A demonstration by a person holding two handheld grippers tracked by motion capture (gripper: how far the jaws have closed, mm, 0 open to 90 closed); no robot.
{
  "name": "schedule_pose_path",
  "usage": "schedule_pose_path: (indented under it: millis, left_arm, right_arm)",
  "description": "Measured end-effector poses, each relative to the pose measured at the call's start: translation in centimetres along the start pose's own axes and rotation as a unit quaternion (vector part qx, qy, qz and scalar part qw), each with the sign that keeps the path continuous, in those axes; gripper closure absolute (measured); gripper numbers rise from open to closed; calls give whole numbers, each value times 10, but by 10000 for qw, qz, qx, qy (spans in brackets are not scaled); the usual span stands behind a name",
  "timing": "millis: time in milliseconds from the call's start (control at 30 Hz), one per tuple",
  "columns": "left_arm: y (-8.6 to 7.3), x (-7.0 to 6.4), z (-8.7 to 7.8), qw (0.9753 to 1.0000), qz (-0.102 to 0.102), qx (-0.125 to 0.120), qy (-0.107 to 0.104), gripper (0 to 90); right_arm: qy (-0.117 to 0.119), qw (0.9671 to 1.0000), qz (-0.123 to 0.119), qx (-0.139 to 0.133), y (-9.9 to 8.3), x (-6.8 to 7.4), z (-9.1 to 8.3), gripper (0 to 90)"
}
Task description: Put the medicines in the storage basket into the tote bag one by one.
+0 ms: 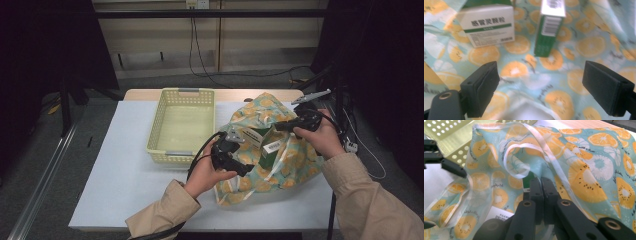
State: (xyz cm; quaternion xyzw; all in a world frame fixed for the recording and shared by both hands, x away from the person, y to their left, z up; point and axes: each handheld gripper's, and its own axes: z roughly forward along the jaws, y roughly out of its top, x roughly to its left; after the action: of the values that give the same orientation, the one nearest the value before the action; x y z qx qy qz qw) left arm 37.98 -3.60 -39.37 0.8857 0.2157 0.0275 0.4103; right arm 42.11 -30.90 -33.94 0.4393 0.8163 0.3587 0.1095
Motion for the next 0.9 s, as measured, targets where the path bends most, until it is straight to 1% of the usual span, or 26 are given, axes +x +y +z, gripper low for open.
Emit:
schedule_pose_path:
  millis: [67, 133, 233, 267, 333, 400, 467, 500, 533, 567, 633, 667, 700, 733, 767, 800, 833, 867, 900]
  left_arm:
    - [-5, -4, -3, 9999, 81, 68, 19, 137]
    - [-12, -7, -6, 9999, 64, 86, 9, 137]
    - [-21, -9, -7, 9998, 47, 162, 65, 136]
    - [-25, -9, -6, 9997, 50, 215, 113, 137]
    - [-32, -9, -4, 9995, -31, 284, 150, 135]
    - [-38, -8, -2, 9993, -38, 358, 96, 124]
    - [-43, -8, 1, 9991, -96, 400, 141, 114]
    - [-45, -9, 4, 9991, -106, 378, 152, 98]
    - [-46, -9, 6, 9992, -134, 361, 117, 107]
    - [-47, -8, 7, 9990, -172, 404, 100, 101]
    - [-49, -9, 11, 9987, -162, 431, 230, 82]
    - [-50, -9, 11, 9984, -117, 494, 229, 80]
    - [-52, -9, 12, 9988, -203, 433, 134, 79]
    - [-52, -11, 13, 9986, -281, 433, 136, 80]
    - [-53, -10, 13, 9984, -237, 494, 152, 83]
    - [-53, -10, 15, 9983, -302, 473, 154, 93]
    - [-53, -9, 16, 9981, -318, 502, 187, 102]
    - [-54, -8, 18, 9981, -372, 463, 190, 118]
    - [-54, -7, 20, 9980, -361, 479, 199, 143]
  right_arm:
    - [12, 10000, -6, -24, 0, 0, 0, 890]
    - [7, 10000, -15, -23, -1, 1, 0, 890]
    - [8, 10000, -20, -21, -2, 1, 0, 890]
    - [12, 10000, -19, -12, -2, 1, 1, 890]
    - [4, 10000, -23, -1, -3, 2, 1, 890]
    - [-1, 10000, -40, -3, -3, 3, 0, 890]
    - [-13, 10000, -43, -16, -3, 3, -1, 890]
    - [-15, 10000, -29, -10, -3, 3, -1, 890]
    - [-18, 10000, -31, -15, -4, 3, -1, 890]
    - [-23, 10000, -33, -10, -4, 3, -1, 890]
    - [-25, 10000, -38, -12, -3, 3, -1, 890]
    - [-25, 10000, -35, -16, -3, 3, -1, 890]
    - [-23, 10000, -35, -14, -3, 4, -1, 890]
    - [-22, 10000, -38, -16, -3, 4, -2, 890]
    - [-15, 10000, -38, -18, -3, 4, -2, 890]
    - [-13, 10000, -40, -15, -3, 3, -2, 890]
    - [-12, 10000, -39, -17, -4, 3, -1, 890]
    - [-9, 10000, -28, -17, -4, 3, -1, 890]
    - [-10, 10000, -32, -17, -4, 3, -1, 890]
